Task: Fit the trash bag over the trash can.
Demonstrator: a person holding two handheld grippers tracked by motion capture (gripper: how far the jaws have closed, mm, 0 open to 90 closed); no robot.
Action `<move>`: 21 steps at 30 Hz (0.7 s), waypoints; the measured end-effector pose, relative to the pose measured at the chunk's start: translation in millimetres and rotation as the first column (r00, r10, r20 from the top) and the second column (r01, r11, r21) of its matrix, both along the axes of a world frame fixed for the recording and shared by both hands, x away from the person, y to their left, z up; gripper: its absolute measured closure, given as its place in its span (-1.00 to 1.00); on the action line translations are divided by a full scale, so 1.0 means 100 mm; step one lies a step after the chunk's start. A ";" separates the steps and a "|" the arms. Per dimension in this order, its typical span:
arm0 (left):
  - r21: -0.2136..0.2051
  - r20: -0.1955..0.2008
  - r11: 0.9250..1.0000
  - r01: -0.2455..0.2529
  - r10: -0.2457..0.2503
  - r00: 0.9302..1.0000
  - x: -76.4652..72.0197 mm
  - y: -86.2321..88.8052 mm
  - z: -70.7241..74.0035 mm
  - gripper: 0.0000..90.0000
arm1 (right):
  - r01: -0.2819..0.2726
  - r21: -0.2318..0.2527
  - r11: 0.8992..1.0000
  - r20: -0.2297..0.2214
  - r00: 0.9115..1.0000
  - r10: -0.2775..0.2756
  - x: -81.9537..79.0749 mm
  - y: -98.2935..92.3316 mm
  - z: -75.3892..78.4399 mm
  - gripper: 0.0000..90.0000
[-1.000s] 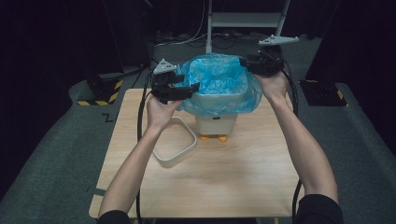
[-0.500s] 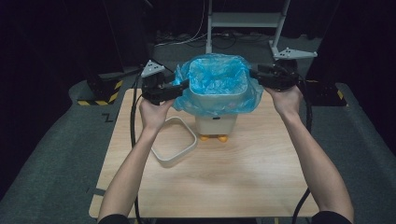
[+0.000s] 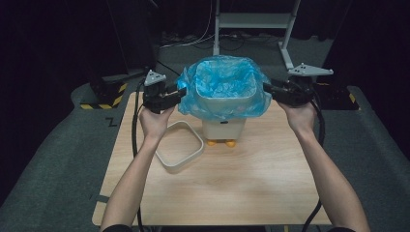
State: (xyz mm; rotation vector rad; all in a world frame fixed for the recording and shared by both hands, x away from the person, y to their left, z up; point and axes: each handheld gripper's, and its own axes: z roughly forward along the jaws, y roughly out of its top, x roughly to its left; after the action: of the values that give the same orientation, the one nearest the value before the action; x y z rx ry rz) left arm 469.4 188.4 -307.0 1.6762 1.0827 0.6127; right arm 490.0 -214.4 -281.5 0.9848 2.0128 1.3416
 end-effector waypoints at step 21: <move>-0.062 0.036 0.998 0.000 0.003 0.999 -0.32 0.29 -0.17 -0.23 | 0.068 0.068 0.995 -0.016 0.998 -0.067 -0.41 -0.44 -0.56 0.32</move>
State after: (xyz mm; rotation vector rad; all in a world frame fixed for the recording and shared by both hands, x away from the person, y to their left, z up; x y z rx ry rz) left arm 437.9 217.3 -324.1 1.6050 1.0668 0.6023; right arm 449.2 -258.9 -337.8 1.0858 1.9370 1.3793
